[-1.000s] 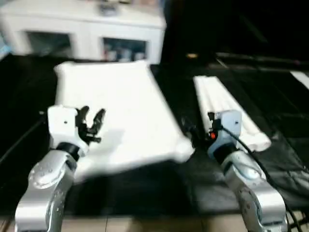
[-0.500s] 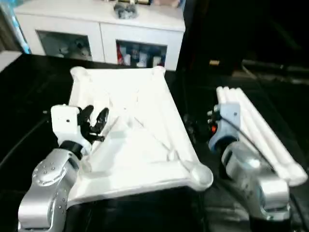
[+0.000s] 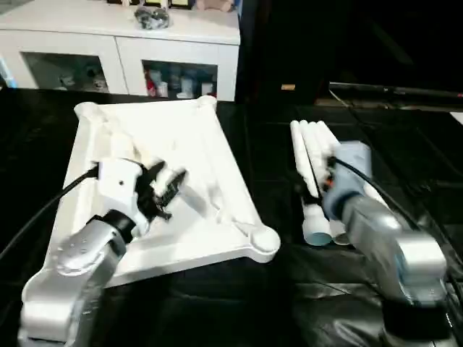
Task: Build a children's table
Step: Move to table, then pick table leg
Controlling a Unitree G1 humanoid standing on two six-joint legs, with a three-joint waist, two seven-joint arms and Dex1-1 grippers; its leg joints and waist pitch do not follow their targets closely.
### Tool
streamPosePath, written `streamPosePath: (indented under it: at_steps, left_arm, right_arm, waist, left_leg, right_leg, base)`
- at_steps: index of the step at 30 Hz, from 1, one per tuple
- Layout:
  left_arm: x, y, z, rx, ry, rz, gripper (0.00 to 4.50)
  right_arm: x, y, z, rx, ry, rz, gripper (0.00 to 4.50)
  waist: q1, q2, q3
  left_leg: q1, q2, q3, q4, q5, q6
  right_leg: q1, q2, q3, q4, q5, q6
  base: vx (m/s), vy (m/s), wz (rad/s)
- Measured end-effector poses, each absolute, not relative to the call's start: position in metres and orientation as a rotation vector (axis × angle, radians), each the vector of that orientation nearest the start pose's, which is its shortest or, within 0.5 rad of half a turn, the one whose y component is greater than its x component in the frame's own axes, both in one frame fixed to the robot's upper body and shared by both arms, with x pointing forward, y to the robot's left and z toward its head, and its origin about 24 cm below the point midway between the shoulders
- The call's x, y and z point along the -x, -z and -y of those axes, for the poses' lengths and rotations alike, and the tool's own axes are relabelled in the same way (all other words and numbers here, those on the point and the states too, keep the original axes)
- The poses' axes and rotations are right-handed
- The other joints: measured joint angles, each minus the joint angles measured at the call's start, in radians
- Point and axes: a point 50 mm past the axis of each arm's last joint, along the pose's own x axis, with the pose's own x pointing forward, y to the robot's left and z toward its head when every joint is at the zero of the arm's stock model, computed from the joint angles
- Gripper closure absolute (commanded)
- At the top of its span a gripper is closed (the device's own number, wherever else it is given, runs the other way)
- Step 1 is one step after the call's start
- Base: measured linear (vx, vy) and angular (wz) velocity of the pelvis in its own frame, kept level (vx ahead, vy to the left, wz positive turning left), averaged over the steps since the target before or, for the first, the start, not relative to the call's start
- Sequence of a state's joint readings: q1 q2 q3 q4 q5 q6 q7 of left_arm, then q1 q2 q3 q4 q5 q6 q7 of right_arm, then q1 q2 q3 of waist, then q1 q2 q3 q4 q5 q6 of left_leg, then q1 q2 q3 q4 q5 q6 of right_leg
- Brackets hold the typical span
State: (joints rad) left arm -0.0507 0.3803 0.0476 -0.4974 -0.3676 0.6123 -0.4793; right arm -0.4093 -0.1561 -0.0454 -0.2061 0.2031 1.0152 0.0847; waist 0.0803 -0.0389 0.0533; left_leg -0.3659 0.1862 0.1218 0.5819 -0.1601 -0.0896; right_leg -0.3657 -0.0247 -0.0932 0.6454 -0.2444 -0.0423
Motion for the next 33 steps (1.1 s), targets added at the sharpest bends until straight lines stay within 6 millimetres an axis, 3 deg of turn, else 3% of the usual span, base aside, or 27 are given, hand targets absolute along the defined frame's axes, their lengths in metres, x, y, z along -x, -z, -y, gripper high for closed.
streamPosePath:
  at_steps: [4, 10, 21, 26, 30, 31, 33]
  left_arm:
    - [-0.221, -0.122, -0.155, -0.115, 0.919, -0.23, 2.23]
    - [-0.21, -0.118, -0.152, -0.111, 1.076, -0.349, 2.23]
    - [-0.206, -0.116, -0.154, -0.11, 1.117, -0.406, 2.23]
    - [-0.205, -0.114, -0.154, -0.119, 1.123, -0.423, 2.23]
    - [-0.205, -0.113, -0.153, -0.12, 1.129, -0.427, 2.14]
    - [-0.205, -0.113, -0.153, -0.123, 1.127, -0.427, 2.1]
    - [-0.205, -0.113, -0.153, -0.125, 1.127, -0.427, 2.1]
  right_arm:
    - [-0.313, -0.111, 0.146, 0.019, -0.216, -0.471, 0.0]
    - [-0.319, -0.102, 0.154, 0.032, -0.153, -0.564, 0.0]
    - [-0.321, -0.084, 0.174, -0.031, -0.057, -0.697, 0.0]
    - [-0.32, -0.081, 0.174, -0.055, -0.06, -0.719, 0.0]
    - [-0.32, -0.075, 0.171, -0.073, -0.072, -0.745, 0.17]
    - [-0.319, -0.073, 0.17, -0.079, -0.075, -0.754, 0.45]
    - [-0.319, -0.071, 0.17, -0.092, -0.079, -0.768, 0.57]
  waist:
    - [0.015, -0.002, 0.001]
    - [0.012, -0.002, 0.001]
    - [0.012, -0.002, 0.002]
    - [0.012, -0.002, 0.002]
    - [0.012, -0.002, 0.002]
    - [0.012, -0.002, 0.002]
    - [0.013, -0.002, 0.002]
  left_leg:
    - [-0.002, 0.0, 0.007, 0.003, -0.001, 0.002]
    - [0.0, 0.004, 0.02, 0.0, -0.002, 0.003]
    - [0.002, 0.004, 0.029, 0.0, -0.002, 0.004]
    - [0.003, 0.004, 0.03, 0.001, -0.002, 0.004]
    - [0.003, 0.004, 0.031, 0.001, -0.002, 0.004]
    - [0.003, 0.004, 0.031, 0.001, -0.002, 0.004]
    - [0.003, 0.004, 0.031, 0.001, -0.002, 0.004]
  right_leg:
    - [-0.001, -0.001, 0.005, -0.001, 0.003, 0.0]
    - [-0.004, -0.001, 0.011, 0.0, 0.004, -0.002]
    - [-0.008, 0.0, 0.023, 0.001, 0.007, 0.004]
    - [-0.008, 0.0, 0.024, 0.001, 0.008, 0.005]
    - [-0.008, 0.001, 0.025, 0.001, 0.008, 0.005]
    - [-0.008, 0.001, 0.025, 0.001, 0.008, 0.005]
    - [-0.008, 0.001, 0.025, 0.001, 0.008, 0.005]
  base:
    - [0.0, 0.0, 0.0]
    - [0.0, 0.0, 0.0]
    - [0.0, 0.0, 0.0]
    - [0.0, 0.0, 0.0]
    - [0.0, 0.0, 0.0]
    - [0.0, 0.0, 0.0]
    - [0.0, 0.0, 0.0]
